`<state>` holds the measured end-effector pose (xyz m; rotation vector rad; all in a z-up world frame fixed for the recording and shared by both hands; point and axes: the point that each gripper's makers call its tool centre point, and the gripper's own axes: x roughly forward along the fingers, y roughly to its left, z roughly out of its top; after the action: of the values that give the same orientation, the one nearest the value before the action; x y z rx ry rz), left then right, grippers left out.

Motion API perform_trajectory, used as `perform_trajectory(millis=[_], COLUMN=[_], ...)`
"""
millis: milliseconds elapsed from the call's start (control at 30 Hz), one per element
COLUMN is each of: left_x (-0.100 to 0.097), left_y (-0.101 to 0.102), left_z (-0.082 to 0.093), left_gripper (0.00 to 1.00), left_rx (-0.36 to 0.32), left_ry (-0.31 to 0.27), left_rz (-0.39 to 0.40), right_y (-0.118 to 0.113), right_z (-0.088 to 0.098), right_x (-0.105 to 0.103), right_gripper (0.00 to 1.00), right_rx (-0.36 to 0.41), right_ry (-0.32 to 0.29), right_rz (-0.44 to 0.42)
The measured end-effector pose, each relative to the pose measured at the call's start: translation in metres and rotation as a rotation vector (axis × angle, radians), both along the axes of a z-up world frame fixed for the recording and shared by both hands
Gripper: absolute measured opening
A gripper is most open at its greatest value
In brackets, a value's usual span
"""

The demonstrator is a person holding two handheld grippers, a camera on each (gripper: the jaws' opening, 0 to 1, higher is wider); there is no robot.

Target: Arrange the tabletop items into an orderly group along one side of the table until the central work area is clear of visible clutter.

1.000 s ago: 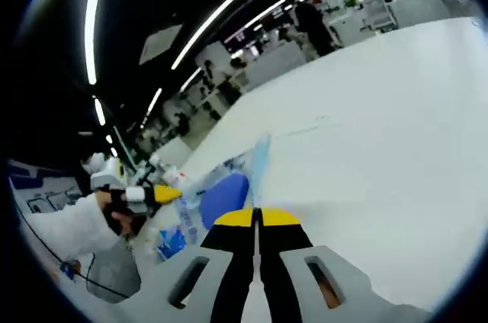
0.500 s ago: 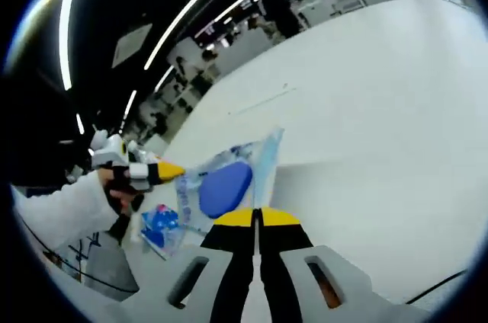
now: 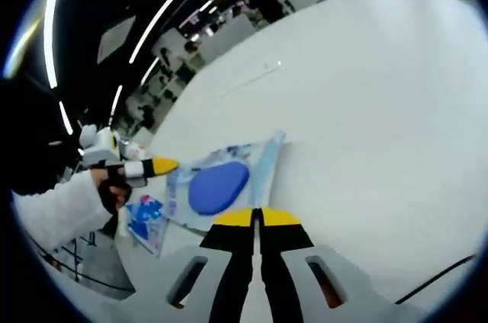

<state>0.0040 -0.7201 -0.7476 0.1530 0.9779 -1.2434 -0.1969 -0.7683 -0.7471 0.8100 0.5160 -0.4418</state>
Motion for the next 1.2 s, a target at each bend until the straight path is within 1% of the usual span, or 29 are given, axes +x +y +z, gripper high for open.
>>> perform_trajectory(millis=[67, 133, 200, 233, 267, 300, 367, 433, 500, 567, 667, 733, 767, 833, 900, 933, 967, 1000, 1033, 1067, 1133, 1167, 1200], left_x=[0.001, 0.002, 0.001, 0.002, 0.006, 0.006, 0.006, 0.001, -0.003, -0.013, -0.025, -0.029, -0.033, -0.037, -0.042, -0.044, -0.042, -0.044, -0.045, -0.047, -0.049, -0.049, -0.044], left_y=[0.0, -0.001, 0.0, 0.002, 0.004, 0.005, 0.008, 0.012, 0.018, 0.025, 0.033, 0.038, 0.042, 0.044, 0.046, 0.047, 0.047, 0.047, 0.044, 0.044, 0.045, 0.045, 0.046], left_z=[0.001, -0.001, -0.003, -0.004, -0.004, -0.002, 0.0, 0.007, 0.01, 0.01, 0.0, -0.004, -0.009, -0.012, -0.016, -0.017, -0.018, -0.019, -0.019, -0.018, -0.021, -0.022, -0.023], left_gripper=[0.03, 0.05, 0.11, 0.16, 0.22, 0.26, 0.31, 0.31, 0.32, 0.34, 0.35, 0.35, 0.34, 0.32, 0.31, 0.3, 0.28, 0.28, 0.27, 0.24, 0.16, 0.09, 0.05], left_rx=[-0.004, -0.009, 0.005, 0.019, 0.021, 0.017, 0.01, -0.013, -0.015, -0.007, 0.022, 0.04, 0.054, 0.06, 0.071, 0.081, 0.081, 0.086, 0.078, 0.075, 0.092, 0.095, 0.096], left_ry=[-0.002, -0.001, 0.005, -0.006, -0.049, -0.053, -0.035, 0.006, 0.019, 0.028, 0.04, 0.046, 0.065, 0.085, 0.091, 0.093, 0.074, 0.094, 0.094, 0.097, 0.108, 0.105, 0.093], left_rz=[0.01, 0.018, 0.007, 0.0, -0.004, -0.004, 0.006, 0.029, 0.034, 0.028, 0.004, 0.006, 0.012, 0.013, 0.013, 0.011, 0.013, 0.017, 0.022, 0.021, 0.019, 0.022, 0.039], right_y=[0.001, 0.004, 0.006, 0.006, 0.007, 0.008, 0.008, 0.004, 0.0, -0.005, -0.009, -0.011, -0.011, -0.011, -0.01, -0.009, -0.007, -0.006, -0.005, -0.004, -0.003, -0.003, -0.005], right_z=[-0.002, -0.007, -0.01, -0.009, -0.009, -0.007, -0.005, 0.001, 0.005, 0.01, 0.009, 0.006, 0.002, -0.003, -0.006, -0.007, -0.008, -0.01, -0.012, -0.015, -0.016, -0.014, -0.014], right_x=[0.0, -0.001, -0.004, -0.006, -0.007, -0.008, -0.009, -0.011, -0.012, -0.01, -0.006, -0.004, -0.003, -0.002, -0.001, -0.001, 0.0, 0.001, 0.0, 0.0, 0.002, 0.004, 0.005], right_gripper=[0.0, 0.0, 0.03, 0.05, 0.08, 0.11, 0.19, 0.24, 0.26, 0.26, 0.26, 0.26, 0.25, 0.25, 0.24, 0.23, 0.21, 0.18, 0.16, 0.13, 0.04, 0.02, 0.01], right_rx=[0.0, -0.001, 0.01, 0.005, 0.003, 0.008, 0.0, -0.033, -0.05, -0.074, -0.086, -0.09, -0.09, -0.091, -0.087, -0.087, -0.092, -0.094, -0.095, -0.091, -0.088, -0.091, -0.112], right_ry=[0.007, 0.026, 0.047, 0.051, 0.051, 0.05, 0.046, 0.04, 0.039, 0.03, 0.038, 0.047, 0.059, 0.073, 0.084, 0.086, 0.092, 0.099, 0.108, 0.119, 0.114, 0.109, 0.118], right_rz=[0.007, 0.02, 0.025, 0.025, 0.028, 0.03, 0.026, 0.032, 0.031, 0.037, 0.054, 0.067, 0.076, 0.089, 0.1, 0.103, 0.118, 0.126, 0.133, 0.137, 0.139, 0.139, 0.138])
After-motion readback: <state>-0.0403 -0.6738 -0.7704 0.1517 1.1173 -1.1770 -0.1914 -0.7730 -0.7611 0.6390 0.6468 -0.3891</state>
